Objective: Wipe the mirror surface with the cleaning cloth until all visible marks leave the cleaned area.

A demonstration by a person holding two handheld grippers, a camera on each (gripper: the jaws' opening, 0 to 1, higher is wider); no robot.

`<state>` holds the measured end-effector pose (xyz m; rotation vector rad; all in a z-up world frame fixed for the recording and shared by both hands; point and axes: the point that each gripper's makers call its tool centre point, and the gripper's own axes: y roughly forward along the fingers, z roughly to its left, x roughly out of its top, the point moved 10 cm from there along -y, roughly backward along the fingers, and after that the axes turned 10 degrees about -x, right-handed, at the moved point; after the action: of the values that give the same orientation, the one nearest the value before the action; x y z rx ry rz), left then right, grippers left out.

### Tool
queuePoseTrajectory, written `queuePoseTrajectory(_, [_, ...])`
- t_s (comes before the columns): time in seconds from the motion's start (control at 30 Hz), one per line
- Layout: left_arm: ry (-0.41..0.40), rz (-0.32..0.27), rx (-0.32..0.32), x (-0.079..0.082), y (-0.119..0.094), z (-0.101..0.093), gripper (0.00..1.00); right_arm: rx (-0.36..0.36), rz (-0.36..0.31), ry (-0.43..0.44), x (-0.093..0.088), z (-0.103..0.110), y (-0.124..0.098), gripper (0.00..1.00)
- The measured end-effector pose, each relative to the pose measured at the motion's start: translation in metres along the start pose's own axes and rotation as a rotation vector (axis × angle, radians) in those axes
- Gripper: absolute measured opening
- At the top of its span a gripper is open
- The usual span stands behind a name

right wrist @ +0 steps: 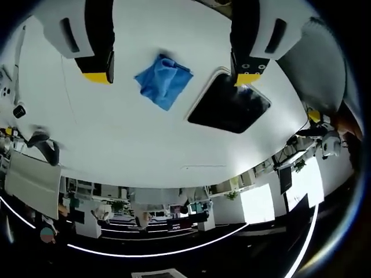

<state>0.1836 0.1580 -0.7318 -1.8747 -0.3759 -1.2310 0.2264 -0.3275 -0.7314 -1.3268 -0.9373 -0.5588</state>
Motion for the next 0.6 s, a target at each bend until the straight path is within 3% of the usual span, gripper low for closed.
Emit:
queuePoseTrajectory(0.2, [0.019,0.011,0.019,0.0,-0.002,0.001,0.96,-0.002,-0.005,-0.037,0.005,0.002,0.007,0.76])
queuePoseTrajectory(0.37, [0.05,-0.044,0.049,0.004,-0.01,0.005,0.87,-0.009,0.002,-0.037,0.006,0.003,0.014,0.7])
queuePoseTrajectory(0.6, [-0.038,-0.012,-0.023,0.002,-0.001,0.002,0.99,-0.01,0.018,-0.036,0.002,0.005,0.024,0.63])
